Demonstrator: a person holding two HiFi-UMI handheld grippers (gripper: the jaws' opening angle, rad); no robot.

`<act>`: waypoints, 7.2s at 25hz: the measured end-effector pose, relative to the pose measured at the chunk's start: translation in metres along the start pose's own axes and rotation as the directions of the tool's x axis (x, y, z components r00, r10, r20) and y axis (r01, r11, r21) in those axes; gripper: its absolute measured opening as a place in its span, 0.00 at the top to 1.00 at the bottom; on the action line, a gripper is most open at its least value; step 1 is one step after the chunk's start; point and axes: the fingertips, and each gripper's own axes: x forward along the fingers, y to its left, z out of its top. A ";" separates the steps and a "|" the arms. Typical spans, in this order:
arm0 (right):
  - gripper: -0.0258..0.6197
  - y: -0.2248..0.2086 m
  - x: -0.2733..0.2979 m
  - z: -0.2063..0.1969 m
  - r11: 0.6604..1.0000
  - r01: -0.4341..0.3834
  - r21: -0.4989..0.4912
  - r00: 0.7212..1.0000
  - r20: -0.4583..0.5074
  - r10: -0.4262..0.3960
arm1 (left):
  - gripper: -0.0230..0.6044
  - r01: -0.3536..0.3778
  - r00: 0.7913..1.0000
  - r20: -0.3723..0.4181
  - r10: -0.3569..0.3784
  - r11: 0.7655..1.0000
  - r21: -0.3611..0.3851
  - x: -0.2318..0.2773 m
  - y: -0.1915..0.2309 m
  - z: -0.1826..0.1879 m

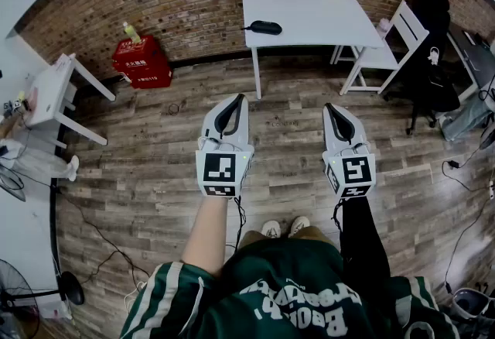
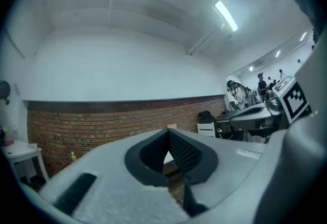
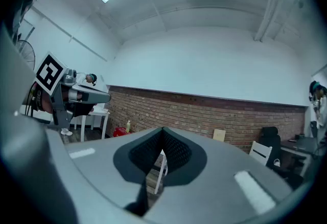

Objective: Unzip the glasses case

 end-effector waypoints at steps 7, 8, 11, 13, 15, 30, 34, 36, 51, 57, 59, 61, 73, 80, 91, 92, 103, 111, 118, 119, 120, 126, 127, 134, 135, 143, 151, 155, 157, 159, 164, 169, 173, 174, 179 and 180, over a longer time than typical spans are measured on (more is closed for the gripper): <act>0.94 0.007 -0.001 -0.003 1.000 -0.008 -0.001 1.000 -0.004 0.008 | 0.96 -0.002 1.000 -0.009 0.002 1.000 -0.005 -0.005 0.003 -0.010; 0.94 0.008 -0.001 -0.003 1.000 -0.008 0.001 1.000 -0.005 0.008 | 0.96 -0.002 1.000 -0.004 0.002 1.000 -0.007 -0.006 0.004 -0.007; 0.94 0.011 0.001 -0.003 1.000 -0.006 0.010 1.000 -0.005 0.006 | 0.96 -0.005 1.000 0.000 0.005 1.000 -0.012 -0.007 0.007 -0.005; 0.94 0.012 0.002 -0.002 1.000 -0.003 0.016 1.000 0.001 0.003 | 0.96 -0.007 1.000 -0.004 0.007 1.000 -0.014 -0.008 0.009 -0.006; 0.94 0.013 0.002 -0.002 1.000 -0.002 0.027 1.000 0.004 0.002 | 0.96 -0.004 1.000 -0.009 0.004 1.000 -0.013 -0.009 0.009 -0.007; 0.79 -0.014 0.036 -0.033 0.995 -0.003 0.097 1.000 -0.019 0.005 | 0.73 0.062 0.998 0.020 -0.060 0.996 -0.063 0.035 0.006 -0.024; 0.78 -0.030 0.074 -0.045 0.993 -0.027 0.118 0.999 -0.018 0.029 | 0.73 0.030 1.000 -0.004 -0.030 0.998 -0.064 0.066 0.023 -0.035; 0.78 -0.040 0.098 -0.050 0.991 -0.043 0.123 0.999 -0.019 0.046 | 0.73 0.023 1.000 -0.018 -0.025 0.997 -0.067 0.087 0.030 -0.041; 0.76 -0.122 0.254 -0.075 0.978 -0.110 0.175 0.993 -0.015 0.115 | 0.73 0.006 0.997 -0.070 -0.008 1.000 -0.026 0.244 0.073 -0.055; 0.76 -0.151 0.303 -0.079 0.973 -0.130 0.190 0.991 -0.002 0.133 | 0.73 -0.013 0.996 -0.084 0.012 1.000 -0.017 0.289 0.085 -0.060; 0.76 -0.156 0.316 -0.082 0.970 -0.139 0.200 0.990 0.000 0.142 | 0.73 -0.017 0.996 -0.087 0.016 1.000 -0.018 0.299 0.088 -0.062; 0.76 -0.159 0.325 -0.084 0.967 -0.150 0.205 0.988 0.001 0.153 | 0.73 -0.023 0.995 -0.096 0.021 1.000 -0.015 0.307 0.091 -0.066; 0.76 -0.183 0.387 -0.095 0.964 -0.131 0.230 0.991 -0.003 0.135 | 0.73 0.007 0.995 -0.095 -0.007 1.000 -0.001 0.374 0.125 -0.075; 0.75 -0.194 0.447 -0.096 0.972 -0.106 0.207 0.994 -0.017 0.112 | 0.73 0.068 0.994 -0.081 -0.069 0.998 -0.009 0.439 0.163 -0.089; 0.75 -0.215 0.566 -0.099 0.968 0.007 0.250 0.998 -0.056 0.007 | 0.73 0.252 0.962 -0.094 -0.255 0.967 -0.039 0.559 0.222 -0.120; 0.75 -0.216 0.575 -0.099 0.966 0.016 0.258 0.999 -0.055 -0.002 | 0.73 0.268 0.957 -0.099 -0.271 0.963 -0.038 0.567 0.227 -0.124; 0.75 -0.222 0.618 -0.133 0.964 0.114 0.240 0.985 -0.155 -0.078 | 0.73 0.464 0.863 -0.205 -0.461 0.885 -0.035 0.622 0.234 -0.176; 0.75 -0.224 0.608 -0.157 0.961 0.132 0.242 0.970 -0.232 -0.075 | 0.76 0.631 0.704 -0.397 -0.589 0.775 -0.032 0.625 0.199 -0.240; 0.74 -0.218 0.600 -0.188 0.958 0.102 0.268 0.954 -0.299 -0.018 | 0.68 0.752 0.566 -0.525 -0.635 0.659 0.014 0.622 0.168 -0.287; 0.74 -0.218 0.601 -0.191 0.958 0.095 0.272 0.953 -0.303 -0.009 | 0.67 0.768 0.546 -0.545 -0.637 0.640 0.022 0.622 0.164 -0.294; 0.73 -0.218 0.602 -0.194 0.957 0.089 0.276 0.952 -0.306 0.000 | 0.66 0.783 0.526 -0.565 -0.635 0.621 0.031 0.621 0.162 -0.301; 0.72 -0.221 0.602 -0.219 0.956 0.056 0.289 0.934 -0.353 0.052 | 0.67 0.859 0.409 -0.687 -0.600 0.507 0.068 0.617 0.148 -0.342; 0.72 -0.222 0.602 -0.223 0.954 0.057 0.295 0.931 -0.361 0.057 | 0.67 0.868 0.396 -0.700 -0.594 0.492 0.074 0.618 0.146 -0.347; 0.72 -0.218 0.601 -0.252 0.947 0.067 0.313 0.904 -0.421 0.076 | 0.65 0.911 0.307 -0.781 -0.543 0.406 0.075 0.618 0.134 -0.385; 0.72 -0.216 0.601 -0.255 0.946 0.061 0.319 0.900 -0.428 0.086 | 0.65 0.916 0.295 -0.793 -0.534 0.395 0.075 0.617 0.133 -0.391; 0.68 -0.189 0.594 -0.295 0.922 0.024 0.385 0.842 -0.505 0.190 | 0.71 0.898 0.281 -0.781 -0.558 0.440 0.009 0.615 0.128 -0.397; 0.66 -0.139 0.588 -0.347 0.852 0.105 0.513 0.728 -0.623 0.285 | 0.72 0.886 0.305 -0.767 -0.565 0.463 0.011 0.614 0.126 -0.398; 0.66 -0.126 0.590 -0.366 0.842 0.155 0.517 0.675 -0.678 0.292 | 0.72 0.883 0.318 -0.761 -0.566 0.469 0.020 0.613 0.127 -0.398; 0.70 -0.127 0.591 -0.371 0.843 0.173 0.509 0.667 -0.691 0.280 | 0.72 0.882 0.324 -0.757 -0.568 0.471 0.025 0.613 0.127 -0.398; 0.74 -0.129 0.592 -0.371 0.838 0.195 0.510 0.671 -0.693 0.265 | 0.72 0.883 0.327 -0.755 -0.568 0.468 0.031 0.613 0.128 -0.398; 0.75 -0.132 0.581 -0.373 0.837 0.236 0.494 0.651 -0.720 0.241 | 0.72 0.886 0.322 -0.755 -0.571 0.464 0.027 0.611 0.127 -0.399; 0.92 -0.137 0.572 -0.382 0.822 0.296 0.486 0.620 -0.753 0.222 | 0.72 0.885 0.321 -0.753 -0.574 0.464 0.023 0.612 0.128 -0.397; 0.76 -0.124 0.579 -0.375 0.839 0.210 0.503 0.642 -0.718 0.270 | 0.73 0.884 0.323 -0.751 -0.576 0.466 0.023 0.612 0.127 -0.397; 0.74 -0.121 0.582 -0.374 0.853 0.183 0.489 0.640 -0.718 0.274 | 0.72 0.884 0.324 -0.751 -0.575 0.467 0.023 0.612 0.127 -0.397; 0.71 -0.119 0.588 -0.381 0.900 0.151 0.410 0.611 -0.754 0.241 | 0.72 0.882 0.326 -0.750 -0.575 0.471 0.023 0.611 0.128 -0.397; 0.71 -0.119 0.589 -0.384 0.897 0.157 0.413 0.607 -0.757 0.243 | 0.72 0.881 0.327 -0.750 -0.575 0.472 0.023 0.612 0.128 -0.397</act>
